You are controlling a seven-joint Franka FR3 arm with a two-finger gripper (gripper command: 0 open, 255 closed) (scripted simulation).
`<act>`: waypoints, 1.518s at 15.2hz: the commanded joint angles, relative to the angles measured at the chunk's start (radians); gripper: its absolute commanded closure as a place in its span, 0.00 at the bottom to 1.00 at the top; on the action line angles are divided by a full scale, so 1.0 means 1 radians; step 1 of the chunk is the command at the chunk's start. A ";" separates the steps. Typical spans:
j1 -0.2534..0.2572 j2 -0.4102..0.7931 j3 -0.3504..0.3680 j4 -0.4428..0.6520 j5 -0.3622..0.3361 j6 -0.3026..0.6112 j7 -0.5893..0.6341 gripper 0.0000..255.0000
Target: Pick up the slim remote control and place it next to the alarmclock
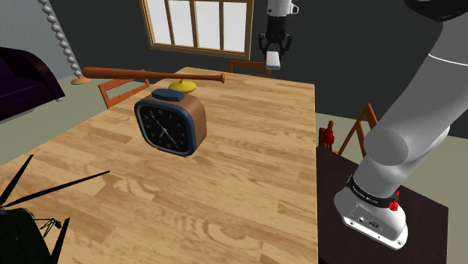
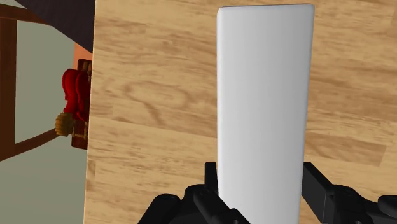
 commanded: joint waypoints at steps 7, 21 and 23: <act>0.001 0.012 0.001 0.124 0.000 -0.112 0.000 1.00; 0.090 -0.204 0.105 -0.067 0.034 -0.138 0.187 1.00; 0.108 -0.239 0.129 -0.100 0.045 -0.139 0.227 1.00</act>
